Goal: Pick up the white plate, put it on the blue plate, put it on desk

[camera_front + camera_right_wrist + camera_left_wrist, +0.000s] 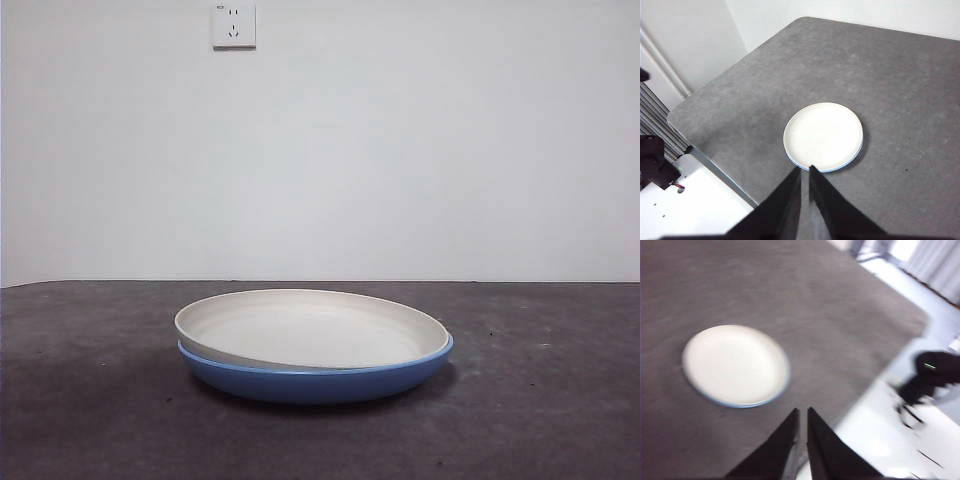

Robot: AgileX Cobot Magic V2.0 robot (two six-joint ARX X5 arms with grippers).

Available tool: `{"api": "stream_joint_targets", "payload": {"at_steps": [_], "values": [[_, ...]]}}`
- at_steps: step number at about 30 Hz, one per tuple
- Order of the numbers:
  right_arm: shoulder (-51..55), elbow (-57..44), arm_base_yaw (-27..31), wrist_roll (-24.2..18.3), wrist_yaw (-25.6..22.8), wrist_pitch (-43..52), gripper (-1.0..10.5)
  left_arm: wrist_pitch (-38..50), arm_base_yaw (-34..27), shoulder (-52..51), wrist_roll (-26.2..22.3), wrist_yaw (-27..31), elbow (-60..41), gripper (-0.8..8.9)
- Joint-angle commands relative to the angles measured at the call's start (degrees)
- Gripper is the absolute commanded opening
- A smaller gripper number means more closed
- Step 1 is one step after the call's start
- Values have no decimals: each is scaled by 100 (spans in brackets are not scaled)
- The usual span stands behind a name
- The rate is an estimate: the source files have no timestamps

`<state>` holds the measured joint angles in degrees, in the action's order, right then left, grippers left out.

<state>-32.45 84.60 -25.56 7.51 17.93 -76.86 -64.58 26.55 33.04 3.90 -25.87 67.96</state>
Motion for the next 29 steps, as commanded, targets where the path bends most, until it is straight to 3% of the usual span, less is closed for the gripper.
{"api": "stream_joint_targets", "payload": {"at_steps": [1,7,13,17,21,29], "values": [[-37,96,-28,-31,2,-404,24,511,-667,-142,-138,-24,-444,25],[-37,96,-28,-31,4,-404,24,3536,-1884,-1001,-162,72,-2682,25],[-37,96,-28,-31,4,-404,24,5425,-2577,-1969,81,1211,-4885,25],[-37,96,-28,-31,7,-404,24,5670,-2658,-2551,175,2151,-5788,25],[-37,96,-28,-31,4,-404,24,5650,-2658,-2988,179,2662,-6297,25],[-37,96,-28,-31,4,-404,24,5648,-2605,-3285,221,2785,-6708,25]]}}
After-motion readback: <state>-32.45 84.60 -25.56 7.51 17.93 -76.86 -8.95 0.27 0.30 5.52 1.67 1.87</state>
